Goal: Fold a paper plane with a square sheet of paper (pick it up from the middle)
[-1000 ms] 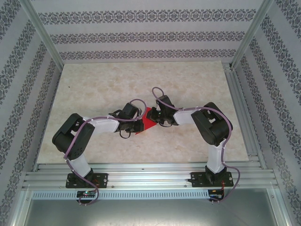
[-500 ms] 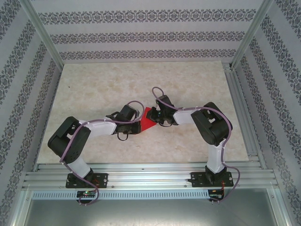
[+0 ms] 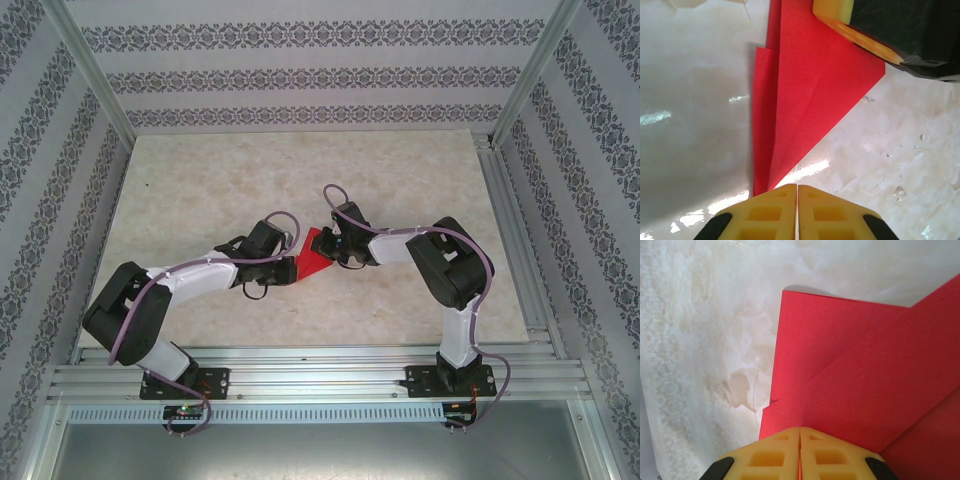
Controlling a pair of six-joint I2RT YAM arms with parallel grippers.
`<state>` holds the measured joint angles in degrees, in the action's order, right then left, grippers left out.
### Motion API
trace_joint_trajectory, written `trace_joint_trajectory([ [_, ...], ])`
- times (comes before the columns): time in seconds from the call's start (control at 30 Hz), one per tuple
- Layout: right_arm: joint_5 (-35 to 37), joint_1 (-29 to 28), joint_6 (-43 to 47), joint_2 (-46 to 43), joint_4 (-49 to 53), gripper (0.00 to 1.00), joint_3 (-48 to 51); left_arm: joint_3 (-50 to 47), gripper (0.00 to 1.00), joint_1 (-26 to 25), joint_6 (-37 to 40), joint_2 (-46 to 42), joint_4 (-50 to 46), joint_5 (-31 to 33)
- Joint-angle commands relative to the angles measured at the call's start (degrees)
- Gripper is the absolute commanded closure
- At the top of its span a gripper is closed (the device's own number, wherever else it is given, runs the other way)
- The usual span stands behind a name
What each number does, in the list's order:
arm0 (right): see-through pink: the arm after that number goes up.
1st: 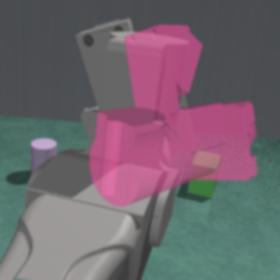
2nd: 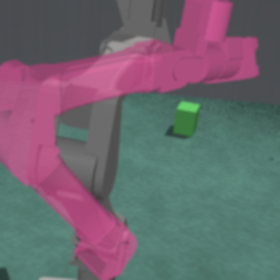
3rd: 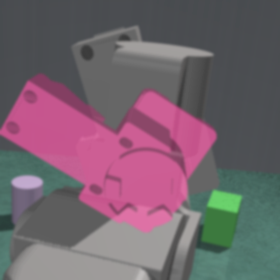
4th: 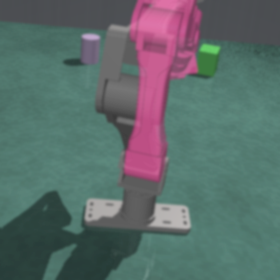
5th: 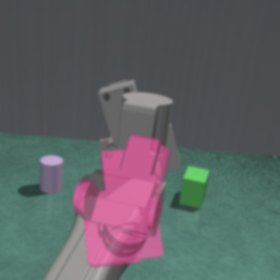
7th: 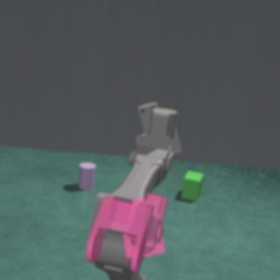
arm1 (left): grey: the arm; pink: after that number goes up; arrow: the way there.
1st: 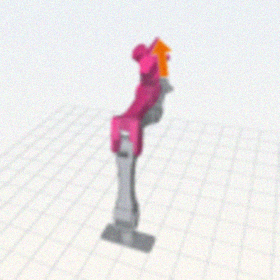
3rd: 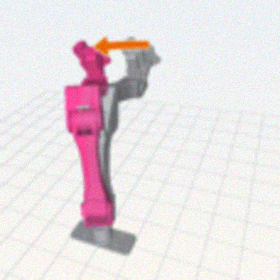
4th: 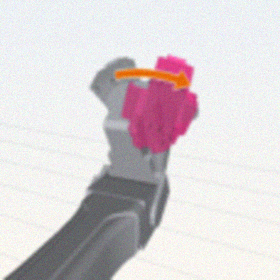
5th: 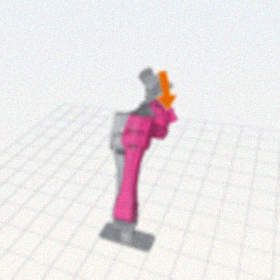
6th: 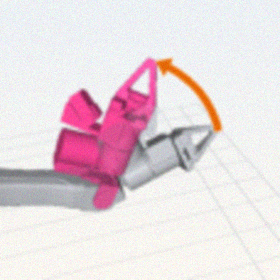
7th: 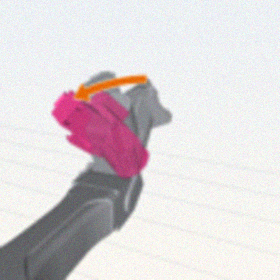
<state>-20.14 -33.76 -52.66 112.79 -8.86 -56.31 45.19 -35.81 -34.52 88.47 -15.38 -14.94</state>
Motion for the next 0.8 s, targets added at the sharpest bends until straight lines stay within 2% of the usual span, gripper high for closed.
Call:
trace_joint_trajectory([
  [0.0,5.1,-0.3,0.4,6.0,7.4,0.91,2.3,2.0,0.89,-0.6,-0.8,2.4,2.1,-1.4],
  [0.33,5.2,-0.2,0.3,5.9,7.5,0.91,2.6,2.5,0.89,-0.6,0.1,6.5,0.1,2.0],
  [0.77,5.4,-0.2,0.4,5.9,7.8,0.91,3.0,-1.8,0.93,-0.6,1.5,5.2,-4.0,6.2],
])
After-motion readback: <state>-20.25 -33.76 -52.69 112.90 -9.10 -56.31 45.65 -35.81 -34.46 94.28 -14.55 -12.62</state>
